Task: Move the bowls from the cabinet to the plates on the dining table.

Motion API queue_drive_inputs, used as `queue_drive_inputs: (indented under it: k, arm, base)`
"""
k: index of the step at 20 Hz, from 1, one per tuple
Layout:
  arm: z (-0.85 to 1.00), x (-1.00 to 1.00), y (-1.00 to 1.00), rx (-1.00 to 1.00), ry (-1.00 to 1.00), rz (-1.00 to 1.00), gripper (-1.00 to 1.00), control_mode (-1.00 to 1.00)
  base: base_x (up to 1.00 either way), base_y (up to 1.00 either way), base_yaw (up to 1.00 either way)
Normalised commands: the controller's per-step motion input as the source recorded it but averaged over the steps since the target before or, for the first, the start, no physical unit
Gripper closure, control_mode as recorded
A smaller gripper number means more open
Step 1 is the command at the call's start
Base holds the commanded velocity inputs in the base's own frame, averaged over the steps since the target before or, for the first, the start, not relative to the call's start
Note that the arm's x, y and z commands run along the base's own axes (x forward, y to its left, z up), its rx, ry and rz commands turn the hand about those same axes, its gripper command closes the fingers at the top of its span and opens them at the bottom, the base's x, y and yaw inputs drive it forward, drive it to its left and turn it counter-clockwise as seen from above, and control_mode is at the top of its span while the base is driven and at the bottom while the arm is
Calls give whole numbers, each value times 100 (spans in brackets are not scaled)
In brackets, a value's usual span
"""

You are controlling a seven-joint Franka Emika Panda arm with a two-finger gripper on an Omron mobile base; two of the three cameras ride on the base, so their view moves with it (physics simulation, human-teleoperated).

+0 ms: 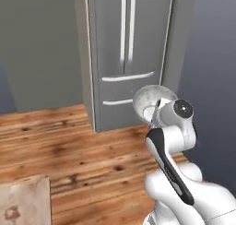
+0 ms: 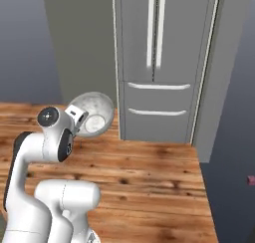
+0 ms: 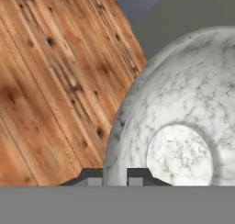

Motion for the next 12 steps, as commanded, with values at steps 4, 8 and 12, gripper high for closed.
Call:
queue_drive_inputs:
  k: [4,8,12]
  arm:
    - [0,0,0,0,0,0,100,100]
    - [0,0,0,0,0,0,100,100]
    - [0,0,0,0,0,0,100,100]
  base:
    - [71,38,52]
    - [58,19,53]
    - [48,0,48]
